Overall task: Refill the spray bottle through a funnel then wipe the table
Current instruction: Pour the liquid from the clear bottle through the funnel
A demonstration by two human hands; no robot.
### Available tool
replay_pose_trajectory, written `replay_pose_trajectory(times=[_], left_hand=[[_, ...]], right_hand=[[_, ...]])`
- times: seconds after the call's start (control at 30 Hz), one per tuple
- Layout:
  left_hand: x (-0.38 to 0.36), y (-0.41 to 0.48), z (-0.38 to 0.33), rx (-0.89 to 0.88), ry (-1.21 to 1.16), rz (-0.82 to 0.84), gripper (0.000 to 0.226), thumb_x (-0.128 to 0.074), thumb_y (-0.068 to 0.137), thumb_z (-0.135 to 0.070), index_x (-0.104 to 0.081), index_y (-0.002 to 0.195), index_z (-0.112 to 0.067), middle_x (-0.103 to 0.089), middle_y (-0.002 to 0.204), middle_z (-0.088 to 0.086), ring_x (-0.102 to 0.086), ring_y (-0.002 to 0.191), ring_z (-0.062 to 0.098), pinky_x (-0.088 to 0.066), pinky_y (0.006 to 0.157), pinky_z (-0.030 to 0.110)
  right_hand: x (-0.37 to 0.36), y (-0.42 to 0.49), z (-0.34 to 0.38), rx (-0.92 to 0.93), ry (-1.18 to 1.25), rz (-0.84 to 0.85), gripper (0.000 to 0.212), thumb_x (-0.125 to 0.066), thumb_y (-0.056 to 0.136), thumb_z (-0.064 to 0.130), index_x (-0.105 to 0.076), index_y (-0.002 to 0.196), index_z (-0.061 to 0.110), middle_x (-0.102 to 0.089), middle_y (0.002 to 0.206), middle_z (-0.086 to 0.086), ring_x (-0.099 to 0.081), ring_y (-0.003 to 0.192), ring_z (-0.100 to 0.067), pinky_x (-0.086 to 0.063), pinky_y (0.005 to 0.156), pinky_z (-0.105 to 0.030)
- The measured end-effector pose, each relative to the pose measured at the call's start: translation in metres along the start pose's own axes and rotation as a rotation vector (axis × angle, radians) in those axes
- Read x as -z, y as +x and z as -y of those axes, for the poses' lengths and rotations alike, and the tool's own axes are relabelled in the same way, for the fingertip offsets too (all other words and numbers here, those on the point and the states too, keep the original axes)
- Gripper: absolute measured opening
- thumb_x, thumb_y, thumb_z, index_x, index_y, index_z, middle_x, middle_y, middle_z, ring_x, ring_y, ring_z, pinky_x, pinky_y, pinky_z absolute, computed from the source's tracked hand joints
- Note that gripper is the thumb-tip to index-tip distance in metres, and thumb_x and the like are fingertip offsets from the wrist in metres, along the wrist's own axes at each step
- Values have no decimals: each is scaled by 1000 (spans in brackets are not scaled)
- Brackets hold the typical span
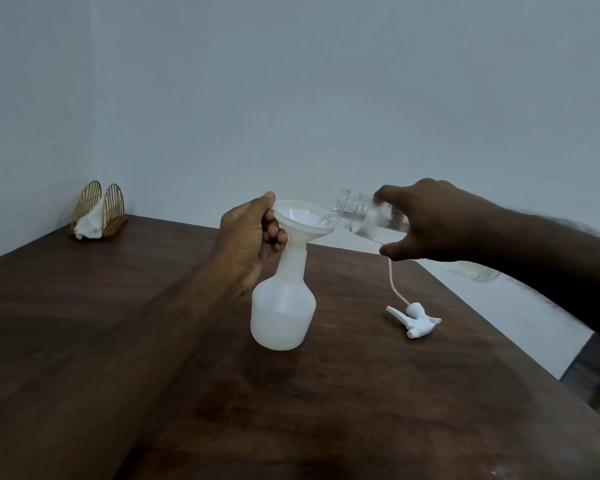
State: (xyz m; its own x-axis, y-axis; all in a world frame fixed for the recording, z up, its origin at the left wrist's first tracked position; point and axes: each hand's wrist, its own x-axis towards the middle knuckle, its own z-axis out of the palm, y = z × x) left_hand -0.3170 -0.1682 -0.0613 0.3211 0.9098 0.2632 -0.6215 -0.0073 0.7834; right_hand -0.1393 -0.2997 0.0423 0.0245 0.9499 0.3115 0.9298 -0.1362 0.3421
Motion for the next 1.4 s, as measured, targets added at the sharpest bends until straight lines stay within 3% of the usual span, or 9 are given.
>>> replay_pose_trajectory(times=[1.4], left_hand=[[1, 0, 0, -11, -14, 28, 37, -54, 96, -26, -45, 63, -13, -43, 44, 0, -45, 41, 14, -40, 48, 25]], right_hand=[[4, 2, 1, -3, -43, 20, 70, -74, 74, 48, -44, 134, 26, -65, 108, -4, -58, 92, -29, -54, 80, -43]])
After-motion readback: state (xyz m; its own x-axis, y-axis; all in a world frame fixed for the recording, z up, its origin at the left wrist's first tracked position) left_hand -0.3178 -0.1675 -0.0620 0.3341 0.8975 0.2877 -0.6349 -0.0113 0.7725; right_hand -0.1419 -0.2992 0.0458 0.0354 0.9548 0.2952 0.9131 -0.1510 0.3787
